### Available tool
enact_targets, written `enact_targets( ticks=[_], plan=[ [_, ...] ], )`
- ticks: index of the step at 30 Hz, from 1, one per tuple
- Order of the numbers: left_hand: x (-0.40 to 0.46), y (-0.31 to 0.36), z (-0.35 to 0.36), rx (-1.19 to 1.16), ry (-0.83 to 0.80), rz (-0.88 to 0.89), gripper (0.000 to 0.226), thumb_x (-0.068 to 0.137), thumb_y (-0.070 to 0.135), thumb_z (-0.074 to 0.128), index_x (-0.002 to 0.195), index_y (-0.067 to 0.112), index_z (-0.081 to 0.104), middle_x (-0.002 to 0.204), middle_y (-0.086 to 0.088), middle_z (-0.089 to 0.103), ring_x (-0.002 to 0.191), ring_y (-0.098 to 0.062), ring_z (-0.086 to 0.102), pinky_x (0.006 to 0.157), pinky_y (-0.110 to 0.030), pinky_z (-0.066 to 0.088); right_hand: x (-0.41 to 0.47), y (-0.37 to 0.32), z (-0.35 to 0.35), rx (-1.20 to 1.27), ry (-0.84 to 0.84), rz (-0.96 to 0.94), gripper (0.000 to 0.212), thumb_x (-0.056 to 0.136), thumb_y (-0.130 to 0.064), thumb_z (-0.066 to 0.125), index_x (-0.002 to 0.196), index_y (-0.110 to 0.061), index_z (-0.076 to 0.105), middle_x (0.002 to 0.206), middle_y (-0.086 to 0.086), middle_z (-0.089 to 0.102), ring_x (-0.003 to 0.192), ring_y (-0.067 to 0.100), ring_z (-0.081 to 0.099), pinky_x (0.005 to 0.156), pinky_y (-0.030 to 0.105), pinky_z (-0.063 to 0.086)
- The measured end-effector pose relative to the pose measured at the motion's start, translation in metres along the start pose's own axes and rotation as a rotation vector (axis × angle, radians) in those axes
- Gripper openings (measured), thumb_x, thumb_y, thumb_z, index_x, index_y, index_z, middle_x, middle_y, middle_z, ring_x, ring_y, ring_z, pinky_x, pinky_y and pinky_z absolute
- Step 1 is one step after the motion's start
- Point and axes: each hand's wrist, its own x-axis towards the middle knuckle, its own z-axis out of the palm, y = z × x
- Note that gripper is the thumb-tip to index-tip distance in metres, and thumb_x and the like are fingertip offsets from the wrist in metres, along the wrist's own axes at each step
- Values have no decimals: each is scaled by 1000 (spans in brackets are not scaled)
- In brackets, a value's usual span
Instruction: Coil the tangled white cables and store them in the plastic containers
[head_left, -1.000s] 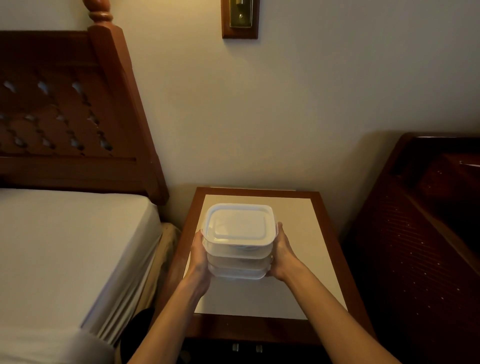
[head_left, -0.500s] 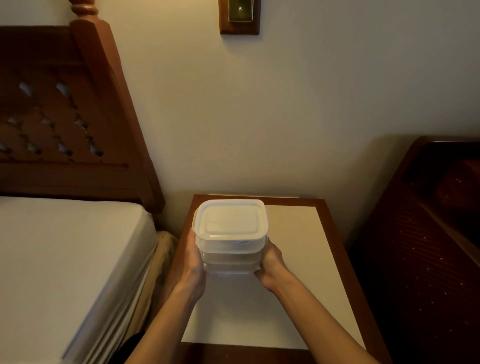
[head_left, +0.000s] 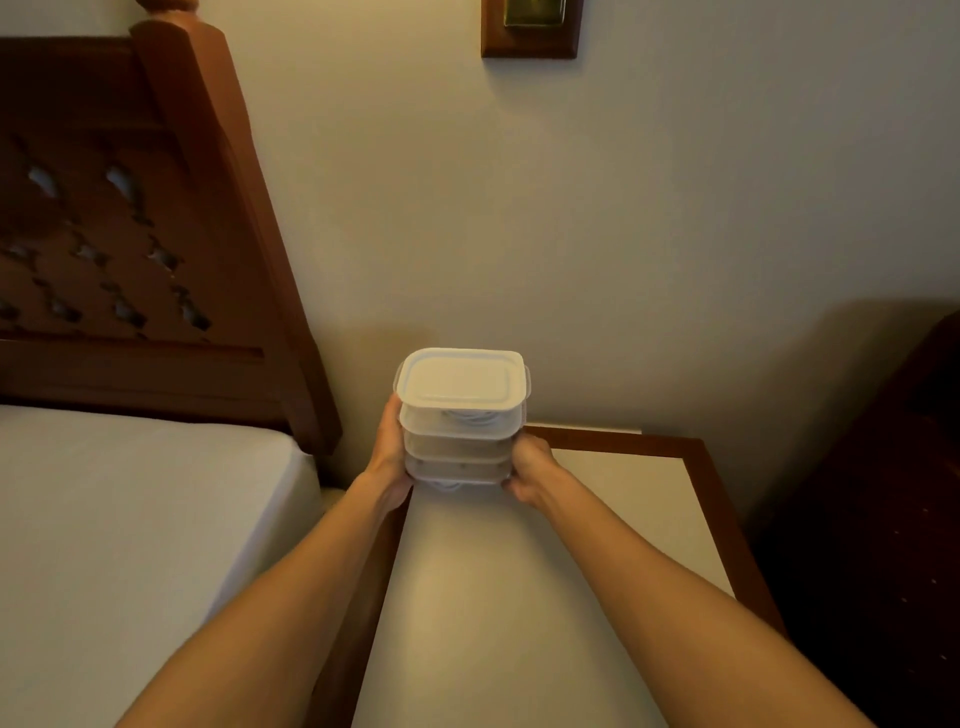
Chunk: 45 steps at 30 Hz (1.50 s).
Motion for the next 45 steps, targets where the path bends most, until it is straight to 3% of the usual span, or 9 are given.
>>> enact_targets(
  ticks=[5, 7, 10, 14, 20, 25, 35, 40, 45],
  plan=[
    [14, 3, 2, 39, -2, 3, 61, 82, 70, 40, 116, 29, 68, 116, -6, 70, 113, -31, 62, 98, -51, 46, 16, -6, -1, 18, 21, 12, 18, 99, -22, 48, 91, -15, 63, 94, 7, 67, 84, 21, 62, 78, 39, 55],
    [16, 2, 2, 46, -11, 4, 62, 81, 73, 40, 117, 30, 68, 117, -5, 70, 114, -30, 62, 102, -53, 46, 17, -5, -3, 4, 19, 17, 18, 99, -23, 47, 93, -15, 63, 90, 5, 65, 80, 19, 58, 66, 33, 51],
    [16, 0, 1, 53, -9, -3, 66, 82, 78, 34, 115, 33, 68, 115, -3, 71, 112, -27, 63, 97, -49, 48, 18, -3, -6, 6, 15, 21, 19, 99, -25, 47, 105, -14, 62, 89, 4, 63, 79, 18, 57, 62, 30, 48],
    [16, -1, 4, 43, -15, -27, 73, 82, 82, 30, 118, 30, 67, 118, -7, 69, 115, -30, 61, 101, -53, 46, 21, 0, -3, -5, 25, 10, 27, 99, -31, 45, 113, -14, 60, 98, 7, 64, 85, 19, 57, 69, 30, 49],
    [26, -10, 1, 14, 85, -82, 76, 91, 74, 13, 124, 27, 64, 113, -8, 71, 105, -24, 65, 85, -38, 54, 23, 2, 3, -47, 53, 10, 33, 97, -40, 45, 116, -17, 58, 113, 10, 65, 101, 24, 59, 87, 37, 52],
    [33, -15, -1, 146, 216, -143, 40, 98, 47, 42, 112, 15, 63, 109, -12, 68, 96, -26, 64, 86, -41, 54, 22, 3, 4, -34, 57, 7, 32, 98, -44, 42, 115, -20, 56, 108, 6, 63, 93, 21, 57, 93, 42, 51],
    [38, -17, -2, 145, 221, -137, 27, 98, 37, 45, 94, 19, 64, 100, -10, 69, 89, -23, 64, 86, -39, 53, 18, -2, 4, 1, 61, 48, 28, 98, -44, 45, 109, -20, 56, 102, 5, 63, 87, 22, 58, 92, 45, 51],
    [32, -9, -6, 187, 146, -167, 35, 96, 49, 44, 107, 22, 64, 110, -5, 68, 103, -23, 63, 98, -44, 50, 11, -7, 1, 2, 42, 51, 28, 99, -42, 45, 110, -19, 56, 97, 4, 62, 89, 23, 57, 94, 45, 49],
    [23, -2, -6, 192, 135, -187, 45, 96, 61, 34, 121, 28, 53, 112, -1, 62, 103, -20, 56, 90, -40, 45, 1, -12, 0, -7, 49, 59, 25, 100, -33, 42, 110, -17, 58, 101, 7, 62, 91, 23, 56, 97, 44, 49]
  ],
)
